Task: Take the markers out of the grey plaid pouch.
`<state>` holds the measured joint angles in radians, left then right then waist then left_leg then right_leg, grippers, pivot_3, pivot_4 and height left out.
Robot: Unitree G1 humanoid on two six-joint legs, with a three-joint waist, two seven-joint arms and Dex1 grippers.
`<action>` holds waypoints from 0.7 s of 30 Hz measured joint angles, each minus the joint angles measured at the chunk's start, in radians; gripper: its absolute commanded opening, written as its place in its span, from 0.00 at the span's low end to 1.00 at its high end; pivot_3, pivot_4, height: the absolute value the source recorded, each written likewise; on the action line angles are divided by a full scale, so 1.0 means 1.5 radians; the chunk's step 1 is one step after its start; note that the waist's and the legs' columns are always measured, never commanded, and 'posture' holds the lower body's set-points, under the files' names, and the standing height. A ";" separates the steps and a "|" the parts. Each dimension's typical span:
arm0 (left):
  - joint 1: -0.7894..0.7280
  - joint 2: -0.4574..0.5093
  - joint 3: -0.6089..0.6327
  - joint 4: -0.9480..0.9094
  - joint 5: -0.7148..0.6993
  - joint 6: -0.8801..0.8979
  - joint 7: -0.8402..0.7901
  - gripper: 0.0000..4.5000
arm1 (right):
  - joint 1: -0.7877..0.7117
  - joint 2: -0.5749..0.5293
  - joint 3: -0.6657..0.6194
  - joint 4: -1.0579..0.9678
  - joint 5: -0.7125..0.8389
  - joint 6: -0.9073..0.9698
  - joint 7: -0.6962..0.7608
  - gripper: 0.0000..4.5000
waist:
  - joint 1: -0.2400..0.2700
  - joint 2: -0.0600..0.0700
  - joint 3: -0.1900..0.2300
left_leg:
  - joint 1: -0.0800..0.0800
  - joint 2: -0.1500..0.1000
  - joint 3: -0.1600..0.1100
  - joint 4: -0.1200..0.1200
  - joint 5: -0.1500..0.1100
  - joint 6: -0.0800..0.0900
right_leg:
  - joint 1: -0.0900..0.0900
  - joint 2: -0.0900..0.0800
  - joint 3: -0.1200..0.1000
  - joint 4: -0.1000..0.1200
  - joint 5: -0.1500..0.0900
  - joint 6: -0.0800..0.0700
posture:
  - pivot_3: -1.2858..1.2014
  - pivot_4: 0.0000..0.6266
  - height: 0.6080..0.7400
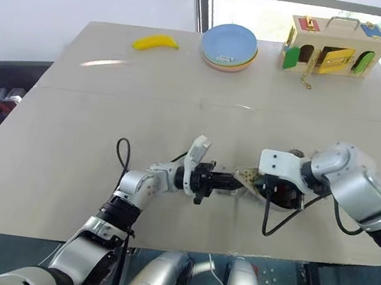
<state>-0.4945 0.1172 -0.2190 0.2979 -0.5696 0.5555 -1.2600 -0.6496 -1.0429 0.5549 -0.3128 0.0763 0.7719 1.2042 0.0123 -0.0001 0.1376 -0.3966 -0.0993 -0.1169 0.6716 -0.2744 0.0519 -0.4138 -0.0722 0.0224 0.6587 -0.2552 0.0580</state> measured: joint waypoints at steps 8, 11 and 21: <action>0.004 0.009 0.010 -0.004 0.012 -0.016 -0.001 0.00 | 0.010 0.006 -0.018 0.012 -0.028 -0.023 0.006 0.19 | 0.001 0.000 0.000 | 0.000 0.000 0.000 0.000 0.000 0.000 | 0.000 0.000 0.000 0.000 0.000 0.000 | 0.52 0.24 1.00; 0.013 0.013 0.009 -0.022 0.013 -0.019 -0.001 0.00 | 0.018 0.000 -0.034 0.004 -0.025 -0.021 0.010 0.19 | 0.001 0.000 0.000 | 0.000 0.000 0.000 0.000 0.000 0.000 | 0.000 0.000 0.000 0.000 0.000 0.000 | 0.52 0.24 1.00; 0.049 0.052 -0.006 -0.094 0.021 -0.028 -0.008 0.00 | 0.047 -0.040 -0.128 -0.035 0.002 0.022 0.000 0.19 | 0.001 0.000 0.000 | 0.000 0.000 0.000 0.000 0.000 0.000 | 0.000 0.000 0.000 0.000 0.000 0.000 | 0.52 0.24 1.00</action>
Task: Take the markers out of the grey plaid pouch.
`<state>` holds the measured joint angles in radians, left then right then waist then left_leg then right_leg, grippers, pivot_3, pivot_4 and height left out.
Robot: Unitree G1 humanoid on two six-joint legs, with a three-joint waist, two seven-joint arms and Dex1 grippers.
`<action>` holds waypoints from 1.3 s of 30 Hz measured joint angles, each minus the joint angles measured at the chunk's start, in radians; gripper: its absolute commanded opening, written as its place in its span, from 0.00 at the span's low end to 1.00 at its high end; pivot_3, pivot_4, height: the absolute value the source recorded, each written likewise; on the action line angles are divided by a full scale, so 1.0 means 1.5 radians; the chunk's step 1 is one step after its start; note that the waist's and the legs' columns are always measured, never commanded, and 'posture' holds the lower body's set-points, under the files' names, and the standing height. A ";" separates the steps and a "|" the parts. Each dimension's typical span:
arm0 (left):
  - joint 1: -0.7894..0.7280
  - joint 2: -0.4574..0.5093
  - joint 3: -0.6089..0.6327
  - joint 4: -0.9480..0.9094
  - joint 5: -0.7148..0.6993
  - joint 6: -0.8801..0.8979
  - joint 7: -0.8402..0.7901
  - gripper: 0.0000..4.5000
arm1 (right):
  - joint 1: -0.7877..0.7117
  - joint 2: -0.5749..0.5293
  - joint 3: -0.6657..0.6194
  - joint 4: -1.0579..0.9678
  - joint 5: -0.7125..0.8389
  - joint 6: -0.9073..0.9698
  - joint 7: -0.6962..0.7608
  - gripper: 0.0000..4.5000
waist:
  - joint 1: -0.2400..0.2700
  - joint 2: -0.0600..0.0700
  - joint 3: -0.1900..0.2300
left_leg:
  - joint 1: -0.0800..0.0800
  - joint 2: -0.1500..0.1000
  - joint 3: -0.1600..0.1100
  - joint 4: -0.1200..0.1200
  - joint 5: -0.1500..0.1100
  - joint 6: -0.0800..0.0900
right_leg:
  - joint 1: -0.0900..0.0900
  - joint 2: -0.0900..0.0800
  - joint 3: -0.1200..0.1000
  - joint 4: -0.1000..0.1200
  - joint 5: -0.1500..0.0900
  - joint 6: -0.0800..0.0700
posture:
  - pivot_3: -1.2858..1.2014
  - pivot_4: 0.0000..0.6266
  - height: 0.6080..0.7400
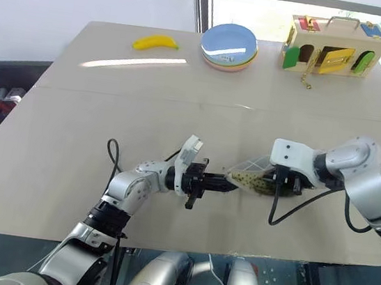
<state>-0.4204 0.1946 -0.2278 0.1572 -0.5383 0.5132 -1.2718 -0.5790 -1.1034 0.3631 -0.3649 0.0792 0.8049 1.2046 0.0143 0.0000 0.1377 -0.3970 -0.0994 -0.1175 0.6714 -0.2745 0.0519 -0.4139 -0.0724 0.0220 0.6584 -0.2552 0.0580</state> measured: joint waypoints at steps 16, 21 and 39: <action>-0.009 -0.007 0.000 0.008 0.003 -0.011 0.004 0.00 | 0.048 -0.003 -0.041 -0.035 0.029 0.020 -0.023 0.61 | 0.000 0.000 0.000 | 0.000 0.000 0.000 0.000 0.000 0.000 | 0.000 0.000 0.000 0.000 0.000 0.000 | 0.52 0.24 1.00; -0.010 -0.016 -0.001 0.008 0.003 0.003 0.008 0.00 | 0.062 0.014 -0.041 -0.020 0.030 -0.001 -0.037 0.90 | 0.000 0.000 0.000 | 0.000 0.000 0.000 0.000 0.000 0.000 | 0.000 0.000 0.000 0.000 0.000 0.000 | 0.52 0.24 1.00; -0.010 -0.008 -0.005 0.008 0.003 0.018 0.006 0.00 | 0.081 0.035 -0.029 0.040 0.005 -0.051 -0.048 0.19 | -0.001 0.000 0.000 | 0.000 0.000 0.000 0.000 0.000 0.000 | 0.000 0.000 0.000 0.000 0.000 0.000 | 0.52 0.24 1.00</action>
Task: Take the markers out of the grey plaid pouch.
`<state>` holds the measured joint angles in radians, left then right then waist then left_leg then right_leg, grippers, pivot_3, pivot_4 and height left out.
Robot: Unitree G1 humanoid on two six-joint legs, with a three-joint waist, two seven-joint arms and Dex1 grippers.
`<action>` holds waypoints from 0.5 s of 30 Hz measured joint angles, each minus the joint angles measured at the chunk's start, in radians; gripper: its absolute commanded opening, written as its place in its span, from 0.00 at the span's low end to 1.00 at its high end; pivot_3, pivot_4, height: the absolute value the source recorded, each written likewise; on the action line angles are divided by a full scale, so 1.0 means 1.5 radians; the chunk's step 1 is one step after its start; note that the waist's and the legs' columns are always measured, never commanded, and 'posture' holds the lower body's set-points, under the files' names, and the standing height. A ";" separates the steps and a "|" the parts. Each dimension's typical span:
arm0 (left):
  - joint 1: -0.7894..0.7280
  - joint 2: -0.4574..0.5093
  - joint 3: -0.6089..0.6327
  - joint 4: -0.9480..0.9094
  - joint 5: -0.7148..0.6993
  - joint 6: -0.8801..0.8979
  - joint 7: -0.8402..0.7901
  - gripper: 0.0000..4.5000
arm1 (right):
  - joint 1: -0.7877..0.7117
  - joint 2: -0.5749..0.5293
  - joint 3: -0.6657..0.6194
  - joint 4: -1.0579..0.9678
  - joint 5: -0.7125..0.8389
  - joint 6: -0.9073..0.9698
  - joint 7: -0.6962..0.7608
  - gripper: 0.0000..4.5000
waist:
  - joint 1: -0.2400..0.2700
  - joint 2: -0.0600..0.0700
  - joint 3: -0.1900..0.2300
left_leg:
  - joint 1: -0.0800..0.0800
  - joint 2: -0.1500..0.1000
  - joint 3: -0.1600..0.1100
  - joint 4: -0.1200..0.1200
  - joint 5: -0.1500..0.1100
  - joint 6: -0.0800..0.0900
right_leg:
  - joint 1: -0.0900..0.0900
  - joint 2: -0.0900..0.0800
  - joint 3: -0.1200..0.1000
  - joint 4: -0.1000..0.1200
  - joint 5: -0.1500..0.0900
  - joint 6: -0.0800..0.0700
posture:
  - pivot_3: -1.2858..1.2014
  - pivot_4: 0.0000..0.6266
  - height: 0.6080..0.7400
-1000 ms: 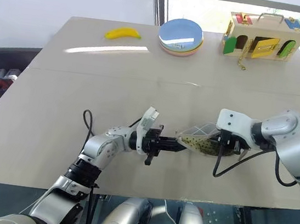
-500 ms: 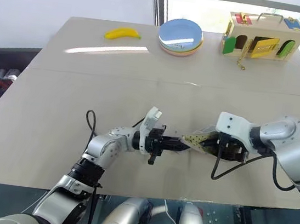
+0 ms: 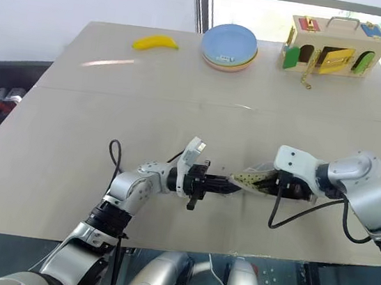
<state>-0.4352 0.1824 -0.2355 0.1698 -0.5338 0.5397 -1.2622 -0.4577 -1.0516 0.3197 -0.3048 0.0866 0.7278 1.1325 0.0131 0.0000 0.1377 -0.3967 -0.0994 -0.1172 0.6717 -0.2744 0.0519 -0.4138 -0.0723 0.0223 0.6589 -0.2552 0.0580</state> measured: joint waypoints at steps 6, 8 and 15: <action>-0.004 0.001 0.001 0.000 0.000 0.000 0.000 0.00 | 0.000 0.002 -0.001 0.000 -0.007 -0.012 -0.001 0.06 | -0.001 0.000 0.000 | 0.000 0.000 0.000 0.000 0.000 0.000 | 0.000 0.000 0.000 0.000 0.000 0.000 | 0.52 0.24 1.00; -0.004 0.002 0.001 0.000 0.000 0.000 0.000 0.00 | 0.000 0.002 -0.001 -0.001 -0.008 -0.013 -0.001 0.06 | -0.001 0.000 0.000 | 0.000 0.000 0.000 0.000 0.000 0.000 | 0.000 0.000 0.000 0.000 0.000 0.000 | 0.52 0.24 1.00; -0.005 0.003 0.001 0.000 0.000 0.000 -0.001 0.00 | -0.003 -0.007 -0.020 -0.037 0.018 0.019 0.009 0.06 | 0.000 0.000 0.000 | 0.000 0.000 0.000 0.000 0.000 0.000 | 0.000 0.000 0.000 0.000 0.000 0.000 | 0.52 0.24 1.00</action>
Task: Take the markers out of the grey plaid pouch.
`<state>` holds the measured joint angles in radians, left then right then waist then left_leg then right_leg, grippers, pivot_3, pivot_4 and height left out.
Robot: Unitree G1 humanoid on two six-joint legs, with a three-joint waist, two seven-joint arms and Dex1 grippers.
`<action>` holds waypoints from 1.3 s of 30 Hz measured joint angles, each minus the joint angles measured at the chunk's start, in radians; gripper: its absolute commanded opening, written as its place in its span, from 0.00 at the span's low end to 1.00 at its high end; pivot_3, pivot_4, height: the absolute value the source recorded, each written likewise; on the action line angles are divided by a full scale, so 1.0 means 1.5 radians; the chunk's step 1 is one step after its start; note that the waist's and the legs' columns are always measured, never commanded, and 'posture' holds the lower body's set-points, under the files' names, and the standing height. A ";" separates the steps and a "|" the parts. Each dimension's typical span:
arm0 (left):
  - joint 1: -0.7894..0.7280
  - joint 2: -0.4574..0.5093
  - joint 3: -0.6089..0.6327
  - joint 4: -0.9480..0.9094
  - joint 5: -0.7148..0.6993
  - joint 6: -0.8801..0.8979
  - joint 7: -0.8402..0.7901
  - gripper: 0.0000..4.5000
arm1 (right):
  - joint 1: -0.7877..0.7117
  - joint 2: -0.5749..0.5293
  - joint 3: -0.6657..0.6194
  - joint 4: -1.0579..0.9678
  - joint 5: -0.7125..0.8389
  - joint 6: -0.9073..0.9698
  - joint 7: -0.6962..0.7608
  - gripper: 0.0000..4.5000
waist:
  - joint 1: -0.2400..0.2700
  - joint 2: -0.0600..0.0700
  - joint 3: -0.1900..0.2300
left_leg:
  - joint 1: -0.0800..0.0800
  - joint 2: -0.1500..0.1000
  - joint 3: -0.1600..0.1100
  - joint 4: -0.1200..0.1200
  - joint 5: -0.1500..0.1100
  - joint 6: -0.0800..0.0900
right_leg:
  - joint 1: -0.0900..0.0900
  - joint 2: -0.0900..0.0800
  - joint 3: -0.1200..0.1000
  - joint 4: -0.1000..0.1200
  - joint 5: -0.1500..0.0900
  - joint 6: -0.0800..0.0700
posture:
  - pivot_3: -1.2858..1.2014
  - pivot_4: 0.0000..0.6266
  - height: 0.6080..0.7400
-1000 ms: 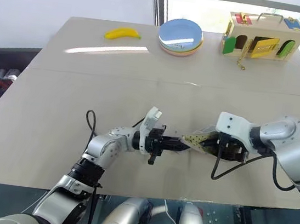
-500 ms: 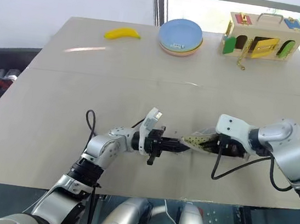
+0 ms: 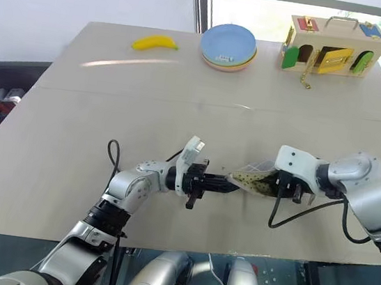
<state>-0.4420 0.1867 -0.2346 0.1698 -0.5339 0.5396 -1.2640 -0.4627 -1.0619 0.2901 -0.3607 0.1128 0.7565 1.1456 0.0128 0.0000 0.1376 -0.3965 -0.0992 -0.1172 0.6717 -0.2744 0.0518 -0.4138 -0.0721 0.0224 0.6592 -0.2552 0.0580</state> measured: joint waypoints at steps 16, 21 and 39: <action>-0.024 -0.017 0.002 0.000 0.022 -0.070 0.042 0.00 | -0.028 -0.050 -0.055 -0.110 0.068 0.053 0.015 0.21 | 0.001 0.000 0.000 | 0.000 0.000 0.000 0.000 0.000 0.000 | 0.000 0.000 0.000 0.000 0.000 0.000 | 0.52 0.24 1.00; -0.015 -0.004 -0.004 0.000 0.021 -0.057 0.024 0.00 | -0.011 -0.032 0.002 -0.044 0.024 -0.002 0.002 0.58 | 0.001 0.000 0.000 | 0.000 0.000 0.000 0.000 0.000 0.000 | 0.000 0.000 0.000 0.000 0.000 0.000 | 0.52 0.24 1.00; -0.011 -0.010 -0.010 0.001 0.022 -0.044 0.018 0.00 | -0.016 -0.009 0.063 0.039 -0.076 -0.125 0.018 0.53 | -0.001 0.000 0.000 | 0.000 0.000 0.000 0.000 0.000 0.000 | 0.000 0.000 0.000 0.000 0.000 0.000 | 0.52 0.24 1.00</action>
<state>-0.4589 0.1715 -0.2501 0.1708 -0.5010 0.4741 -1.2364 -0.4860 -1.0751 0.3843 -0.3016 -0.0008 0.5692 1.1733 0.0116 -0.0003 0.1376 -0.3963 -0.0993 -0.1171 0.6719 -0.2744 0.0518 -0.4136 -0.0721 0.0224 0.6592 -0.2552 0.0580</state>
